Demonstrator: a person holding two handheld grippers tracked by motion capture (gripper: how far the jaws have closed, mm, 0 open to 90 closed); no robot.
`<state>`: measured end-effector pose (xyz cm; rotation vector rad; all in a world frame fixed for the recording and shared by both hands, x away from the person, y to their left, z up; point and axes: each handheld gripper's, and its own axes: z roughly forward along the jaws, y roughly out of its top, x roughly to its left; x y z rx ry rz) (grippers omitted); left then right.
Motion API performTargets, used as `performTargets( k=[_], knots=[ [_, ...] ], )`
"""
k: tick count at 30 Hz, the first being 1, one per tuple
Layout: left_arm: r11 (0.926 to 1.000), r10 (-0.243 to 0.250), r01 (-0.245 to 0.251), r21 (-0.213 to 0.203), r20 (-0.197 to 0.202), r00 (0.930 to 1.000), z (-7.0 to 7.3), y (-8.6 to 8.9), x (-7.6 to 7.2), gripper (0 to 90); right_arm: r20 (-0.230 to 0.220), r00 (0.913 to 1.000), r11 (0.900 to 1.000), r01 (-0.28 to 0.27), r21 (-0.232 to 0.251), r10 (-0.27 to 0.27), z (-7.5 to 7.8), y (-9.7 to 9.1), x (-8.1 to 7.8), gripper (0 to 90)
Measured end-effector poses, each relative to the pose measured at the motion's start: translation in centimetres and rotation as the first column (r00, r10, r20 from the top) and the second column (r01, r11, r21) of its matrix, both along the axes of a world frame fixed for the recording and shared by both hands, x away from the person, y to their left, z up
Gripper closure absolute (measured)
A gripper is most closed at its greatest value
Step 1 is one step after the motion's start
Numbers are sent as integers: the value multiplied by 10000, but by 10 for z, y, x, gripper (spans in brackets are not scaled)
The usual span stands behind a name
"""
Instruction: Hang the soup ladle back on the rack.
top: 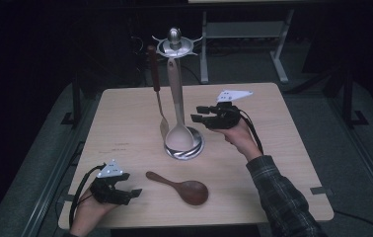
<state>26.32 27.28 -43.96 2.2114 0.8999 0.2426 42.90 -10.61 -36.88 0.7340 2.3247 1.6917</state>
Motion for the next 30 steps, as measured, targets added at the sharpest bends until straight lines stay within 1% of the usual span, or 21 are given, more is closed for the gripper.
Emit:
performTargets(
  k=[1, 2, 3, 4, 5, 6, 8, 11, 15, 18, 20, 22, 24, 26, 28, 29, 30],
  knots=[
    [10000, -17, 17, -15, -10, 10000, 0, 0, 0, 227, -112, 9999, 10000, -18, -35, 18, -5, 2, 1, 538],
    [9999, -105, 106, 78, -24, 9999, 0, 0, 1, 227, -244, 9997, 9999, -93, -137, 89, -14, 5, 5, 545],
    [9998, -136, 136, 122, -46, 9999, -1, 0, 1, 227, -244, 9997, 9999, -93, -137, 89, -14, 5, 5, 545],
    [9998, -162, 164, 143, -96, 9998, -1, 0, 1, 227, -382, 9992, 9997, -124, -212, 116, -17, 7, 6, 546],
    [9997, -188, 189, 155, -84, 9998, -2, -1, 1, 227, -324, 9993, 9995, -185, -251, 177, -21, 9, 7, 549],
    [9996, -219, 220, 160, -70, 9997, -2, -1, 1, 227, -370, 9990, 9993, -247, -287, 237, -26, 12, 10, 554],
    [9995, -249, 251, 187, -140, 9996, -2, -2, 1, 227, -385, 9989, 9992, -278, -272, 268, -28, 14, 10, 557],
    [9991, -345, 348, 243, -141, 9993, -2, -3, 2, 227, -425, 9980, 9980, -484, -416, 466, -35, 22, 12, 558],
    [9991, -351, 356, 227, -204, 9992, -2, -4, 1, 227, -483, 9976, 9967, -525, -624, 496, -43, 32, 16, 566],
    [9990, -372, 377, 238, -210, 9991, -2, -4, 1, 228, -594, 9965, 9948, -633, -792, 587, -50, 40, 18, 571],
    [9988, -402, 406, 256, -162, 9991, -1, -4, 1, 232, -683, 9956, 9943, -697, -813, 642, -54, 44, 18, 589],
    [9992, -358, 362, 188, -201, 9992, 1, -5, 2, 233, -710, 9954, 9936, -700, -883, 638, -57, 48, 18, 608],
    [9995, -329, 328, -25, -268, 9991, 2, -6, 2, 232, -692, 9957, 9928, -682, -983, 615, -59, 51, 18, 628],
    [9995, -310, 307, -91, -277, 9991, 7, -7, 3, 232, -635, 9966, 9932, -582, -1012, 519, -61, 51, 18, 668],
    [9993, -325, 321, -205, -218, 9992, 13, -8, 6, 232, -638, 9965, 9935, -596, -970, 536, -62, 52, 20, 683],
    [9991, -263, 257, -323, -179, 9995, 17, -9, 7, 232, -562, 9970, 9937, -579, -960, 527, -62, 53, 20, 688],
    [9991, -159, 153, -398, -140, 9998, 21, -9, 9, 238, -373, 9980, 9928, -552, -1059, 515, -62, 54, 19, 698]
  ],
)
